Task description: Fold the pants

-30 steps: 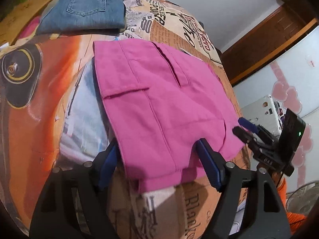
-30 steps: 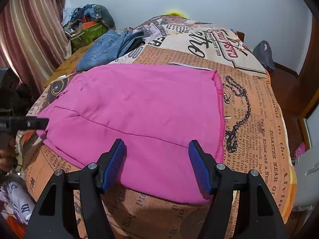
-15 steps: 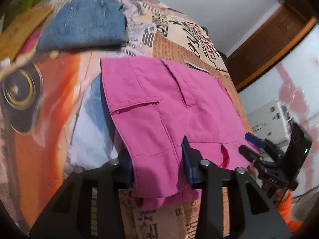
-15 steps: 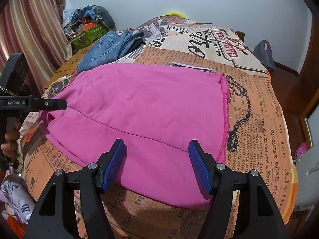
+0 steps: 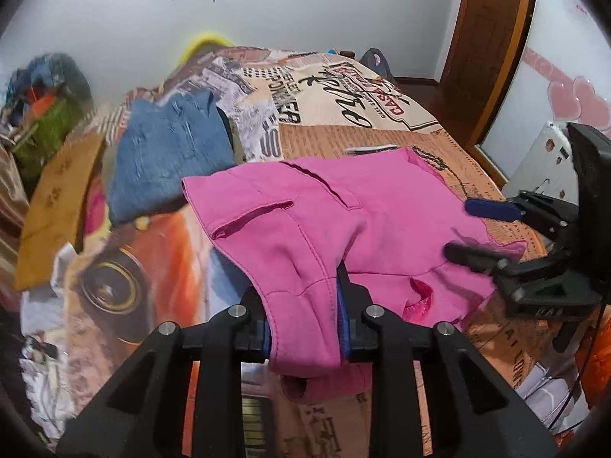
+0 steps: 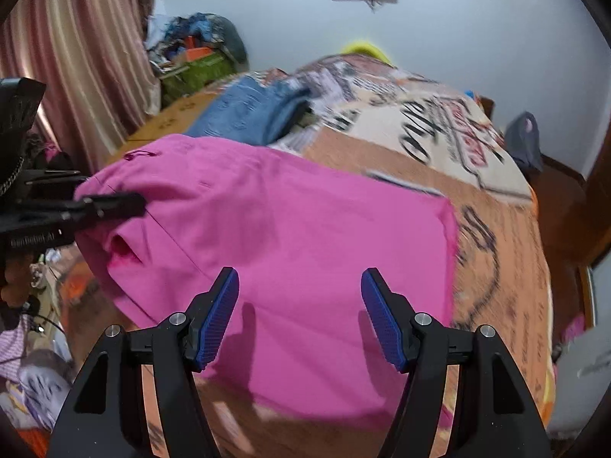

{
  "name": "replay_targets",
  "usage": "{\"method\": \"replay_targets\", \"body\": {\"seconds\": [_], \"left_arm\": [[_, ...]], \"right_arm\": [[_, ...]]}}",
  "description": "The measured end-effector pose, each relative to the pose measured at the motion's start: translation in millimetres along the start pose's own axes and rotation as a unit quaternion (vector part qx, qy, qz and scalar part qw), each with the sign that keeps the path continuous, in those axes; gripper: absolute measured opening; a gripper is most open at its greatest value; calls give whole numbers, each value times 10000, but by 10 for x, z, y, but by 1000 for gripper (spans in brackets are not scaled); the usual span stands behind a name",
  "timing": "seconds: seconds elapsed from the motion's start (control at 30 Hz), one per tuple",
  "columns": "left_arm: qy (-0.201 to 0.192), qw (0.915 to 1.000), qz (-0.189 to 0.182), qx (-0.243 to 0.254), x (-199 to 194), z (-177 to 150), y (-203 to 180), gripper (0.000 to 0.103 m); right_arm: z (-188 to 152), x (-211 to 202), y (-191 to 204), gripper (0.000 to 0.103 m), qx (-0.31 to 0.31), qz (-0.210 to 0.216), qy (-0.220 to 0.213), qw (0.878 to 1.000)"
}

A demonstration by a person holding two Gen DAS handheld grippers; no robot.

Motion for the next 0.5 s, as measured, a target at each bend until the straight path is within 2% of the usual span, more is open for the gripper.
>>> {"method": "replay_targets", "body": {"seconds": [0.13,0.3,0.5], "left_arm": [[-28,9998,172,129,-63,45,45,25],[18,9992,297,273,-88,59,62,25],[41,9985,332,422,-102,146,-33,25]], "right_arm": [[80,232,276,63,-175,319,157,9992],[-17,556,598,62,-416,692,667,9945],[-37,578,677,64,-498,762,721,9932]]}}
Point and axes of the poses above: each gripper's, at about its wrist camera, not at the fingertips, and x roughly the way its jaws point, y to its left, z to its top, the point moved 5 cm from there along x, roughly the way its jaws point, and after that the axes turned 3 degrees about -x, right-handed, at the moved point
